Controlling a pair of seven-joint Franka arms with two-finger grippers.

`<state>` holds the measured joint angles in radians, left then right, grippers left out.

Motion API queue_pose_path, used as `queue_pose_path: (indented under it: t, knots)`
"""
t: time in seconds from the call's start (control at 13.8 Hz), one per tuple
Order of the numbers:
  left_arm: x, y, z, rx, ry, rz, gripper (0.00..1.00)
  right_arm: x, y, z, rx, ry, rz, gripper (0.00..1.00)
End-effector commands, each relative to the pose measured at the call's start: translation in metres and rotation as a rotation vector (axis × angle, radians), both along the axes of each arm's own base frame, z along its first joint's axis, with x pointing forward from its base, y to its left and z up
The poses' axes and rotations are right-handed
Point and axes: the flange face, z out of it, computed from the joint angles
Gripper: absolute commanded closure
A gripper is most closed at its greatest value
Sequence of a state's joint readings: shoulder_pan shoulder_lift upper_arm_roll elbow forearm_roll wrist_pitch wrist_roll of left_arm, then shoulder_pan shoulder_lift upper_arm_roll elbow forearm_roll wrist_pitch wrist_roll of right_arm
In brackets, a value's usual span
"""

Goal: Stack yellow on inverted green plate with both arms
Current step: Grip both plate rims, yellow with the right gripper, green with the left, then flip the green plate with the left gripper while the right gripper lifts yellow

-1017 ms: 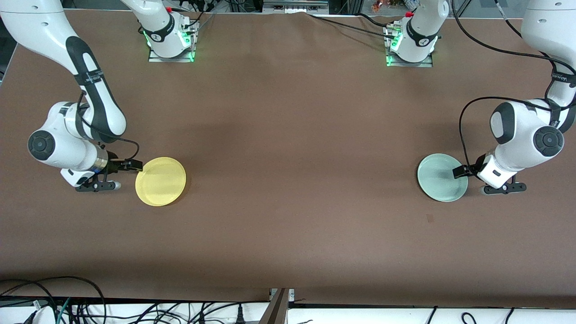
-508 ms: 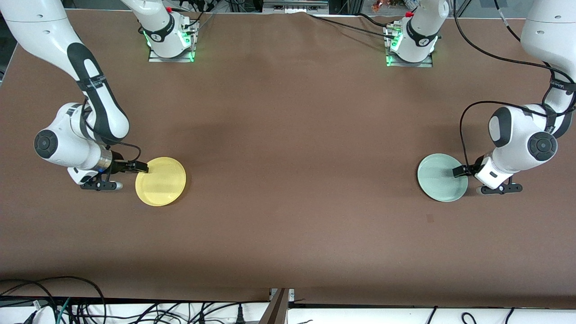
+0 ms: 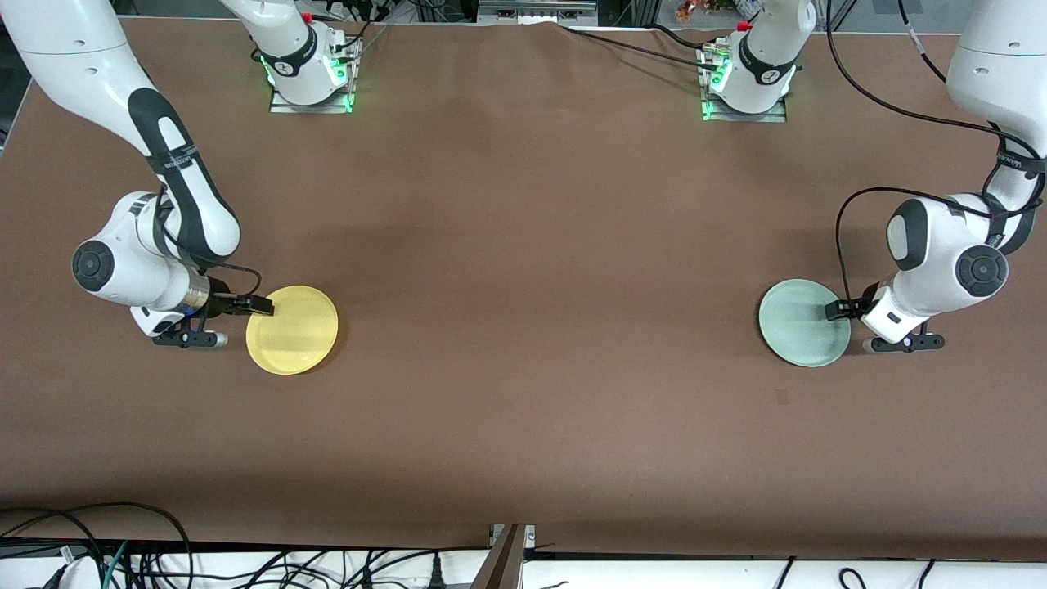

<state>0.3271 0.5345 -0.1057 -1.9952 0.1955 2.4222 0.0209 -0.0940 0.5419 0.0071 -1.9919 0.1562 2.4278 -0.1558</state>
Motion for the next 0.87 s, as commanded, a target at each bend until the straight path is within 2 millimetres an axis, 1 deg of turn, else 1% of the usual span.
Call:
queue_pose_path:
  t: [0.0,0.07,0.15,0.22,0.29,0.36,0.44,0.51,0.58,0.65,0.73,0.8]
  knots:
    - [0.002,0.003,-0.004,0.002,0.016,-0.069,0.87,-0.001,-0.002,0.000,0.020,-0.012,-0.035,0.33]
    - [0.002,0.003,-0.009,-0.002,0.023,-0.078,0.95,-0.001,-0.002,-0.001,0.020,-0.011,-0.034,0.47]
    - [0.002,0.003,-0.009,-0.003,0.024,-0.084,1.00,-0.001,-0.002,-0.001,0.021,-0.011,-0.032,0.58]
    - [0.002,0.001,-0.009,-0.003,0.024,-0.087,1.00,-0.001,-0.002,-0.001,0.022,-0.011,-0.033,0.65]
    - [0.006,-0.002,-0.006,-0.001,0.016,-0.093,1.00,-0.002,-0.003,-0.002,0.023,-0.004,-0.034,0.76]
    - [0.012,-0.007,-0.001,0.000,0.001,-0.105,1.00,-0.002,-0.003,-0.002,0.023,-0.004,-0.034,0.80]
    - [0.025,-0.015,0.010,0.006,-0.026,-0.121,1.00,-0.002,-0.002,-0.002,0.024,-0.002,-0.033,0.82]
    - [0.034,-0.026,0.019,0.010,-0.048,-0.138,1.00,-0.002,-0.002,-0.002,0.024,-0.002,-0.033,0.84]
    - [0.045,-0.038,0.031,0.016,-0.059,-0.157,1.00,-0.001,-0.001,-0.001,0.024,-0.004,-0.030,0.85]
    - [0.052,-0.051,0.042,0.020,-0.040,-0.174,1.00,-0.001,-0.001,-0.001,0.025,-0.004,-0.028,0.85]
    - [0.063,-0.059,0.059,0.026,-0.021,-0.184,1.00,-0.001,-0.001,-0.001,0.025,-0.004,-0.028,0.85]
    - [0.075,-0.076,0.079,0.034,0.005,-0.206,1.00,-0.001,0.000,-0.001,0.025,-0.006,-0.027,0.85]
